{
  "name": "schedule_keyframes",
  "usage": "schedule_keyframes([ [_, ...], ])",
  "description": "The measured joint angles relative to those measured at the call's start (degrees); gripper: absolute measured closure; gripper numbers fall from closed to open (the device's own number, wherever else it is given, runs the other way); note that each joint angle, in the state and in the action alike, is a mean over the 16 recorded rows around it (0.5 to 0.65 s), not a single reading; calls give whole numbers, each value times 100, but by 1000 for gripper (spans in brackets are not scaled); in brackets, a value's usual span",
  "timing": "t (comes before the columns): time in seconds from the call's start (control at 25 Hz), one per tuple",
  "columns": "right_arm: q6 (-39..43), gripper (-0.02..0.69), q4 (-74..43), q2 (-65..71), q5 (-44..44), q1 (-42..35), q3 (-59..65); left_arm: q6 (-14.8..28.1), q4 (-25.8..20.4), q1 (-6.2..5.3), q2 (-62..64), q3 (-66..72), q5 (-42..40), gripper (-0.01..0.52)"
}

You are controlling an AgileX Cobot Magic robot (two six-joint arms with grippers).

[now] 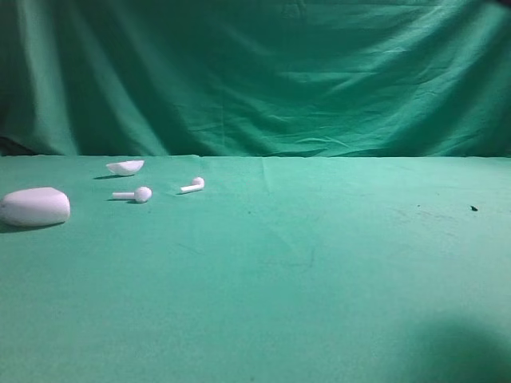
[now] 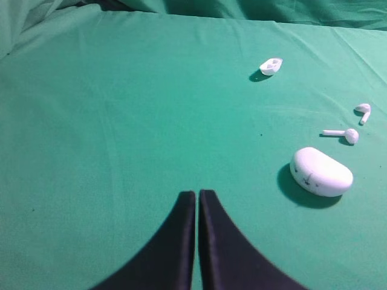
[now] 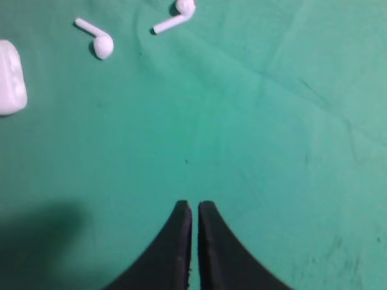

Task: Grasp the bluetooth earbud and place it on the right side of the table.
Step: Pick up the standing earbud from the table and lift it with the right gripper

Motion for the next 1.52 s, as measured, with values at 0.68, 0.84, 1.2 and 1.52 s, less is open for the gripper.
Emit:
schedule_keyframes([
  [0.68,652,339,-432,3244,510,510,-3502,0,0,0,0,0,0,514],
  [0.84,843,285,-540,3565,354,510,-3725,0,0,0,0,0,0,514],
  [1.2,1122,271,-811,3922,-70,510,-3873,0,0,0,0,0,0,514],
  [1.52,1163,341,-928,4033,-178,511,-3904,0,0,0,0,0,0,514],
])
